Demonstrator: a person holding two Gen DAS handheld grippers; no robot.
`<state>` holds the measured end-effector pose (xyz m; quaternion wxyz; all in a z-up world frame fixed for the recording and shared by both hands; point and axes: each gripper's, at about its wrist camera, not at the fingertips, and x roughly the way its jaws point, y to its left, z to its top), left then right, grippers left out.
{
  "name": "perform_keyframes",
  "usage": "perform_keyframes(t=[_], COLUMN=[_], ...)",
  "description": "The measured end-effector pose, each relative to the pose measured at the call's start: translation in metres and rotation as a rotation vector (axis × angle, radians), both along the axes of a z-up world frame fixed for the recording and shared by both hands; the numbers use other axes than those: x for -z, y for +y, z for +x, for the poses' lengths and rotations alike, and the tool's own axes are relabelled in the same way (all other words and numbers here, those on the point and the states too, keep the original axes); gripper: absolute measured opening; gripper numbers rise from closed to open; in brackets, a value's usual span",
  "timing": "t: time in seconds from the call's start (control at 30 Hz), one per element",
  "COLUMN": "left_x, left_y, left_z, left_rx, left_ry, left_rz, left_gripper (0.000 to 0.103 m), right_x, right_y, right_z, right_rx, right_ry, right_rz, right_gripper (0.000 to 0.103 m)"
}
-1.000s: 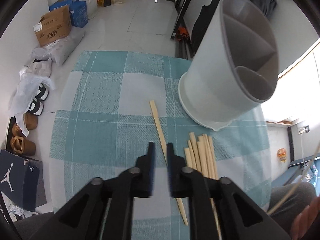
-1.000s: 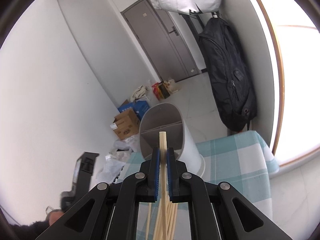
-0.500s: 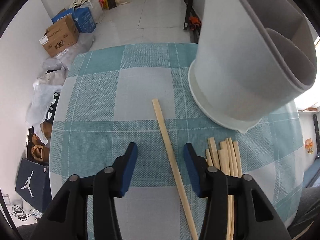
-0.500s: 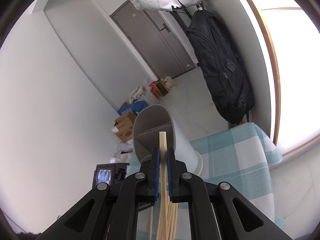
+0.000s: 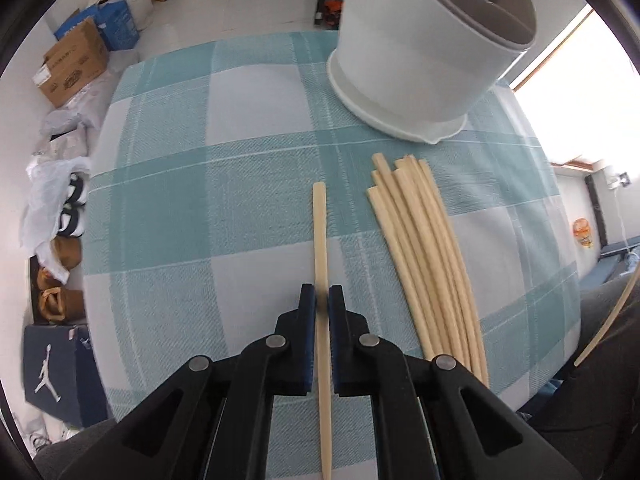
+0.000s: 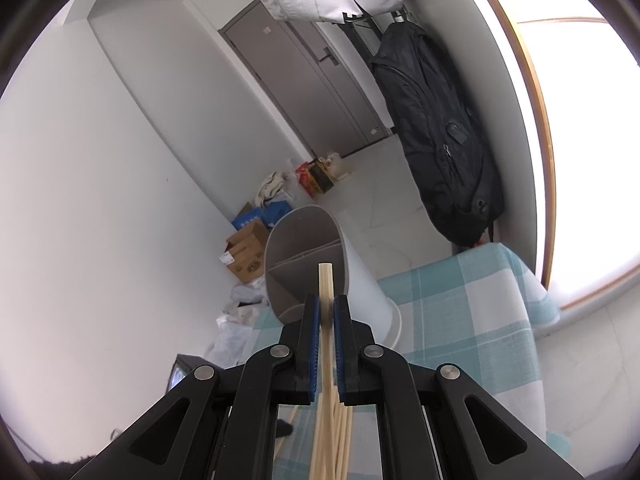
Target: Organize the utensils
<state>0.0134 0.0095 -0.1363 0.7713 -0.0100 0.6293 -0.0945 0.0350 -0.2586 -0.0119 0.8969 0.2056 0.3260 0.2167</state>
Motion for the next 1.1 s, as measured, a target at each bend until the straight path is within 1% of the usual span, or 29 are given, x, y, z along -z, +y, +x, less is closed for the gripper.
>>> perform_keyframes(t=[0.03,0.07,0.1,0.13,0.17,0.2,0.27,0.33,0.37,0.4,0.43,0.47,0.5,0.53,0.57,0.6,0.63,0.7,0.73,0.8,0.9,1.03,1.1], left_x=[-0.001,-0.002,-0.004,-0.005,-0.006,-0.007,-0.007,0.000,0.006,0.006,0.006,0.007,0.008,0.008,0.008,0.007,0.007,0.006,0.006,-0.004,-0.030,-0.071,-0.084], left_y=[0.001,0.002,0.002,0.001,-0.002,-0.004,-0.010,-0.015,-0.018,-0.020,-0.021,-0.022,-0.019,-0.020,-0.019,-0.019,-0.022,-0.024,-0.022,-0.020,-0.013,-0.009,-0.010], left_z=[0.001,0.003,0.005,0.009,0.013,0.016,0.023,0.027,0.026,0.025,0.025,0.025,0.025,0.024,0.023,0.022,0.022,0.025,0.024,0.025,0.015,-0.001,-0.003], left_rx=[-0.007,-0.022,-0.034,-0.039,-0.046,-0.050,-0.048,-0.030,-0.023,-0.021,-0.020,-0.014,-0.006,0.009,0.018,0.031,0.048,0.047,0.037,0.014,-0.023,-0.041,-0.045], left_ry=[0.004,-0.002,-0.015,-0.028,-0.048,-0.073,-0.097,-0.091,-0.077,-0.102,-0.113,-0.111,-0.109,-0.101,-0.099,-0.100,-0.096,-0.098,-0.103,-0.137,-0.228,-0.343,-0.371], left_rz=[-0.010,-0.015,-0.011,-0.010,-0.012,-0.003,0.036,0.087,0.118,0.124,0.142,0.145,0.136,0.103,0.097,0.098,0.083,0.078,0.045,0.036,-0.002,-0.043,-0.064], left_gripper=[0.004,0.011,0.027,0.037,0.051,0.052,0.052,0.052,0.055,0.054,0.053,0.051,0.041,0.034,0.022,0.007,0.003,0.003,0.003,0.003,0.003,0.003,0.003], right_x=[0.000,0.000,0.001,0.001,0.001,0.001,0.001,0.002,0.001,0.001,0.001,0.001,0.001,0.001,0.001,0.001,0.001,0.001,0.001,0.001,0.000,-0.002,-0.004], right_y=[0.001,0.002,0.003,0.004,0.004,0.004,0.003,0.001,0.000,-0.001,-0.002,-0.002,-0.002,-0.002,-0.001,-0.001,0.000,0.001,0.001,0.001,0.003,0.008,0.011], right_z=[0.000,-0.001,-0.001,-0.001,0.000,0.000,0.000,-0.001,-0.001,-0.001,-0.001,-0.001,-0.001,-0.001,-0.001,0.000,0.000,-0.001,-0.001,-0.001,-0.002,-0.002,-0.003], right_rx=[-0.002,-0.003,-0.004,-0.004,-0.003,-0.002,0.003,0.011,0.015,0.017,0.019,0.021,0.021,0.020,0.019,0.017,0.016,0.017,0.017,0.019,0.020,0.007,-0.010], right_ry=[-0.001,-0.002,-0.003,-0.004,-0.004,-0.003,0.001,0.003,0.002,0.002,0.001,0.001,0.000,0.001,0.001,0.001,0.001,-0.005,-0.007,-0.013,-0.027,-0.050,-0.058], right_rz=[-0.004,-0.009,-0.015,-0.017,-0.018,-0.018,-0.020,-0.015,-0.015,-0.014,-0.012,-0.011,-0.011,-0.011,-0.013,-0.014,-0.016,-0.020,-0.022,-0.027,-0.033,-0.037,-0.035], right_gripper=[0.006,0.006,0.006,0.006,0.006,0.006,0.006,0.006,0.006,0.006,0.006,0.006,0.006,0.006,0.006,0.006,0.006,0.006,0.006,0.006,0.006,0.006,0.006])
